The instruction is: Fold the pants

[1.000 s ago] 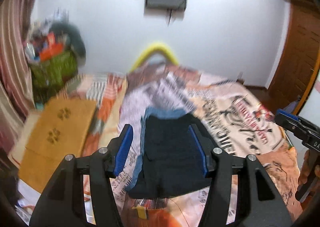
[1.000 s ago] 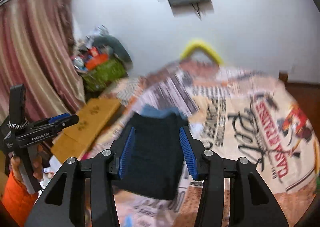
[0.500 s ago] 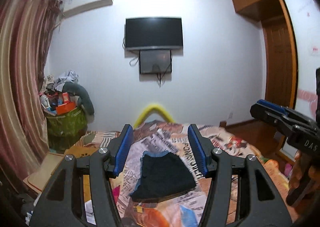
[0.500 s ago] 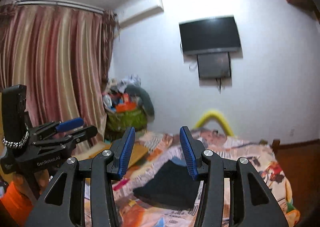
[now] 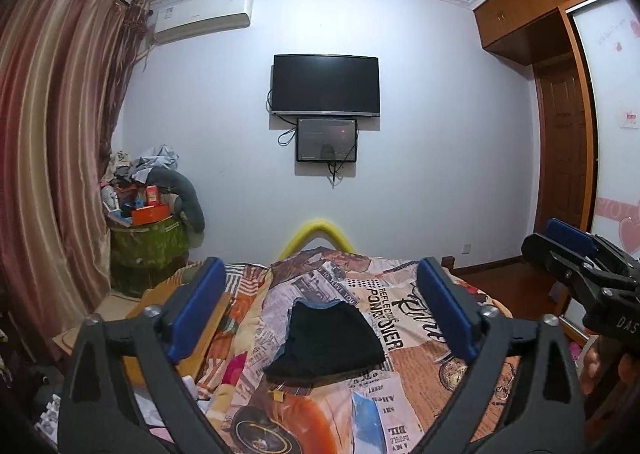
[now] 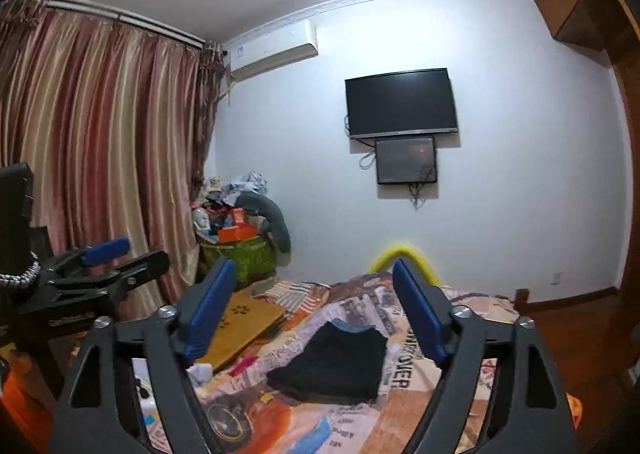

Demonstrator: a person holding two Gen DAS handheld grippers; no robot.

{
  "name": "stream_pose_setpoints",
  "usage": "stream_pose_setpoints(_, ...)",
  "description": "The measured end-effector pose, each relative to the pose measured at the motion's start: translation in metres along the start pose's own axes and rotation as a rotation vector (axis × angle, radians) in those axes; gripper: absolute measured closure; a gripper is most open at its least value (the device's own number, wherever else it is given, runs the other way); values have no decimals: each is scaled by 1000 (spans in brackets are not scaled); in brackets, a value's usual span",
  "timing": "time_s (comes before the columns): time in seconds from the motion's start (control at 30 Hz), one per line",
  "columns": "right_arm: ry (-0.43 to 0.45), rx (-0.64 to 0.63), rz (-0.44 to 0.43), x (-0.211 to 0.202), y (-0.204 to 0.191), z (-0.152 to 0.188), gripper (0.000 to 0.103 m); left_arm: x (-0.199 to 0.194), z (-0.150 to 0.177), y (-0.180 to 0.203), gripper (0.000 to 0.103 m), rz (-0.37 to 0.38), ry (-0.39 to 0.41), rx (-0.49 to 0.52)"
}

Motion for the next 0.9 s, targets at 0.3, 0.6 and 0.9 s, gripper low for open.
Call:
stream_pose_setpoints(0.3, 5, 25, 35, -11, -2, 8, 0, -13, 10, 3, 1, 3, -9, 4)
stream_pose_setpoints(0.6, -2, 41, 30, -16, -3, 13, 0, -12, 12, 1, 1, 6, -11, -11)
stream_pose_setpoints(0.9, -13, 39, 24, -19, -2, 16, 0, -12, 14, 2, 0, 12, -14, -14)
Point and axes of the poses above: each gripper's, at about its wrist camera, not at the fingertips, and x roughly the way its jaws point, y to its right, z to its underside, the point moved 9 cm from there along x, roughly the way its jaws point, and after that the axes turned 15 degrees about -z, right-handed, at the moved point
